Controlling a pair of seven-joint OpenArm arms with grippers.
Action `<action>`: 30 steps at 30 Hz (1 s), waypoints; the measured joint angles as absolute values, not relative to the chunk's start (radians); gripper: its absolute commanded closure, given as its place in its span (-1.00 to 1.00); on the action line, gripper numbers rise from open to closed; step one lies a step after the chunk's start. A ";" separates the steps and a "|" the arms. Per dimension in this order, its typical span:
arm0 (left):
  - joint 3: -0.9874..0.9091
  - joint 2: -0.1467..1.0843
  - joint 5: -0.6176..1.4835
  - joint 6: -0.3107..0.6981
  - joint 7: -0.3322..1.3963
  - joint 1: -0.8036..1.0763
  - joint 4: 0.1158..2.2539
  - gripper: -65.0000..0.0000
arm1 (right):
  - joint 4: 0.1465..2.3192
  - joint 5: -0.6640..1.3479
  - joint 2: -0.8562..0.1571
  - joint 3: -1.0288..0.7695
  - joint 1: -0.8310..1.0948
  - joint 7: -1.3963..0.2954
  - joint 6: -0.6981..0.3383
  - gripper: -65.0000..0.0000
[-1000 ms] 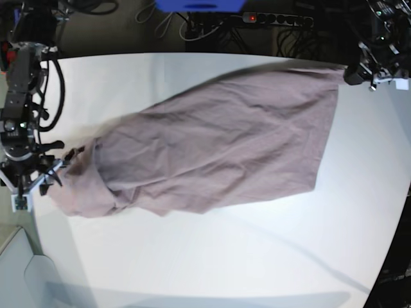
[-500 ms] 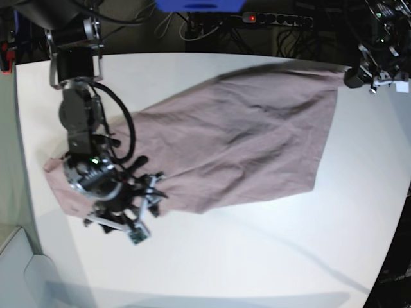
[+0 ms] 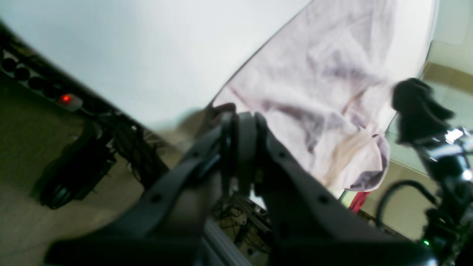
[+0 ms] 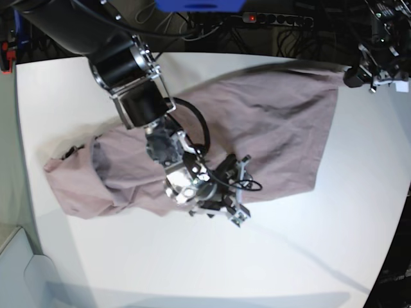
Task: Layout the t-shirt on the table in an organized manner, then fold the t-shirt properly
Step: 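Release the shirt end and reach the right gripper into the shirt middle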
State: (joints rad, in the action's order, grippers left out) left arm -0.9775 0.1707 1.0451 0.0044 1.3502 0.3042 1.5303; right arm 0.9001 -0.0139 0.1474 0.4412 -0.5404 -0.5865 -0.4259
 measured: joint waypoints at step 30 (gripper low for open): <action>-0.975 0.168 1.058 0.007 1.347 0.307 1.527 0.99 | 0.932 0.000 0.155 0.372 -0.682 -0.353 -0.265 1.00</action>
